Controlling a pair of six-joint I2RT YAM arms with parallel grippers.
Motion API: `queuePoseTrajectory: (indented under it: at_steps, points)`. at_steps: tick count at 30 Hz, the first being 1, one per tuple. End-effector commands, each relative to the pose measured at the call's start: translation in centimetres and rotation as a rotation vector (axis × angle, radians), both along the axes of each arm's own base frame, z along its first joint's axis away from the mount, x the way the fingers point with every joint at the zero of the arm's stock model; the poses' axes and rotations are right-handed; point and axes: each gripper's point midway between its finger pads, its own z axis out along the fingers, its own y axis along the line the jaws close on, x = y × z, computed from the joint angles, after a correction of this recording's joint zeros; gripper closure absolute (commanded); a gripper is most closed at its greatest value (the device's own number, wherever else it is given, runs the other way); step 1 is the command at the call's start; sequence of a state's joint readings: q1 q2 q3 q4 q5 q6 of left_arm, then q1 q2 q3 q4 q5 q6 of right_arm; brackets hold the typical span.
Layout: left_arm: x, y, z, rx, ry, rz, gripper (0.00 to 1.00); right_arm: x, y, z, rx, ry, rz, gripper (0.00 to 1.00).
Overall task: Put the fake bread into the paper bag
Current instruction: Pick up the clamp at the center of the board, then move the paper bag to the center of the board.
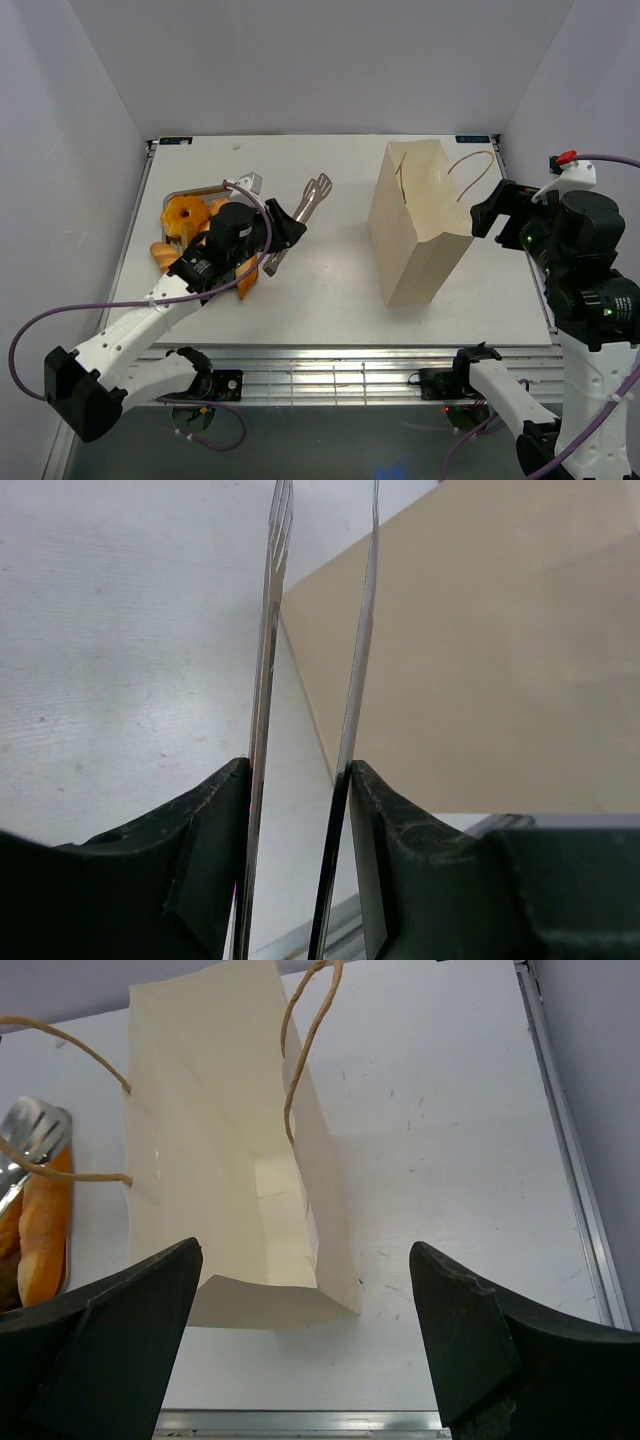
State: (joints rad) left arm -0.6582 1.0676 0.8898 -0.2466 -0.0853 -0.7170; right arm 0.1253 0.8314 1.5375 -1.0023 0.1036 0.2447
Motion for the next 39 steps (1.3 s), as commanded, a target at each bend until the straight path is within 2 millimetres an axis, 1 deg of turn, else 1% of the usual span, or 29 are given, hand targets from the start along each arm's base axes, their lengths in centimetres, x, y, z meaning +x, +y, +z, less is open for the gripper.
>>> queuePoseTrajectory:
  at_steps: [1, 2, 3, 4, 5, 6, 7, 8, 9, 10, 11, 14, 15, 16, 17, 18, 19, 20, 21, 23, 24, 25, 26, 27, 29, 30, 33, 35, 39]
  points:
    - [-2.2, -0.2, 5.0, -0.135, -0.014, -0.083, 0.46, 0.9, -0.3, -1.1, -0.061, 0.036, 0.013, 0.10]
    - [-2.7, 0.0, 6.1, -0.167, -0.025, -0.088, 0.45, 1.2, 0.1, -1.9, -0.063, 0.059, 0.036, 0.09]
    - [-3.2, 0.1, 6.6, -0.181, -0.021, -0.106, 0.45, 1.8, 0.5, -2.6, -0.069, 0.090, 0.055, 0.09]
    - [-3.3, 0.4, 7.7, -0.201, -0.035, -0.104, 0.44, 2.1, 0.9, -2.9, -0.075, 0.098, 0.086, 0.08]
    - [-3.5, 0.6, 8.3, -0.214, -0.040, -0.110, 0.44, 2.7, 1.1, -3.8, -0.082, 0.121, 0.099, 0.06]
    - [-4.2, 0.7, 9.0, -0.237, -0.036, -0.132, 0.43, 3.1, 1.3, -4.2, -0.090, 0.125, 0.112, 0.04]
    - [-4.2, 1.1, 9.5, -0.250, -0.041, -0.131, 0.42, 3.5, 1.5, -4.4, -0.092, 0.123, 0.130, 0.01]
    - [-4.3, 1.2, 10.0, -0.265, -0.042, -0.138, 0.42, 4.4, 1.6, -4.8, -0.106, 0.125, 0.137, 0.00]
    - [-5.0, 1.0, 10.2, -0.285, -0.026, -0.179, 0.42, 4.9, 1.6, -5.3, -0.113, 0.139, 0.140, 0.04]
    - [-4.7, 1.5, 10.3, -0.296, -0.022, -0.178, 0.41, 5.3, 1.7, -5.6, -0.114, 0.151, 0.142, 0.05]
    - [-4.6, 1.6, 10.2, -0.305, -0.010, -0.192, 0.41, 6.2, 1.9, -6.1, -0.118, 0.172, 0.148, 0.07]
    - [-4.4, 2.3, 9.4, -0.342, 0.051, -0.236, 0.42, 7.8, 2.0, -7.1, -0.142, 0.198, 0.163, 0.14]
    - [-4.4, 2.5, 9.0, -0.359, 0.057, -0.243, 0.43, 8.4, 2.1, -7.1, -0.153, 0.190, 0.171, 0.21]
    - [-4.6, 3.2, 9.3, -0.388, 0.058, -0.243, 0.44, 8.8, 2.1, -7.1, -0.156, 0.189, 0.171, 0.24]
    - [-4.5, 3.5, 9.4, -0.396, 0.055, -0.236, 0.44, 9.4, 2.8, -7.6, -0.143, 0.203, 0.207, 0.27]
    - [-4.5, 3.9, 9.1, -0.393, 0.067, -0.223, 0.44, 10.0, 3.1, -7.3, -0.136, 0.188, 0.219, 0.30]
    - [-4.4, 4.5, 9.1, -0.385, 0.055, -0.205, 0.44, 10.4, 3.7, -7.3, -0.120, 0.186, 0.244, 0.40]
    - [-4.2, 4.8, 9.0, -0.375, 0.052, -0.187, 0.44, 11.0, 4.0, -7.8, -0.112, 0.199, 0.257, 0.44]
    - [-4.3, 5.2, 8.7, -0.363, 0.067, -0.169, 0.44, 11.3, 4.4, -7.9, -0.102, 0.201, 0.270, 0.52]
    - [-4.1, 6.3, 9.3, -0.324, 0.025, -0.113, 0.44, 12.1, 5.0, -8.3, -0.084, 0.205, 0.292, 0.65]
    - [-4.3, 6.7, 8.9, -0.302, 0.040, -0.086, 0.44, 12.3, 5.2, -8.4, -0.076, 0.207, 0.300, 0.79]
    - [-4.4, 7.2, 9.6, -0.285, 0.014, -0.064, 0.44, 12.7, 5.4, -8.3, -0.065, 0.201, 0.302, 0.85]
    - [-4.0, 8.3, 9.8, -0.243, -0.016, -0.004, 0.44, 12.9, 5.6, -8.5, -0.057, 0.207, 0.304, 0.90]
    - [-4.2, 8.9, 9.4, -0.219, -0.002, 0.025, 0.44, 13.0, 6.1, -8.4, -0.038, 0.200, 0.325, 0.92]
    - [-4.3, 9.9, 9.8, -0.190, -0.026, 0.071, 0.44, 13.3, 6.9, -7.8, 0.007, 0.177, 0.347, 0.92]
    - [-4.4, 10.4, 9.6, -0.167, -0.030, 0.099, 0.44, 13.2, 7.7, -7.5, 0.038, 0.168, 0.382, 0.92]
    - [-4.6, 11.1, 9.0, -0.136, -0.023, 0.127, 0.45, 13.3, 9.2, -6.2, 0.126, 0.127, 0.420, 0.92]
    - [-4.7, 11.4, 8.6, -0.125, -0.017, 0.139, 0.46, 13.7, 9.6, -5.6, 0.160, 0.102, 0.415, 0.92]
    - [-4.8, 12.0, 7.4, -0.098, 0.007, 0.168, 0.46, 14.5, 10.2, -6.0, 0.206, 0.120, 0.356, 0.92]
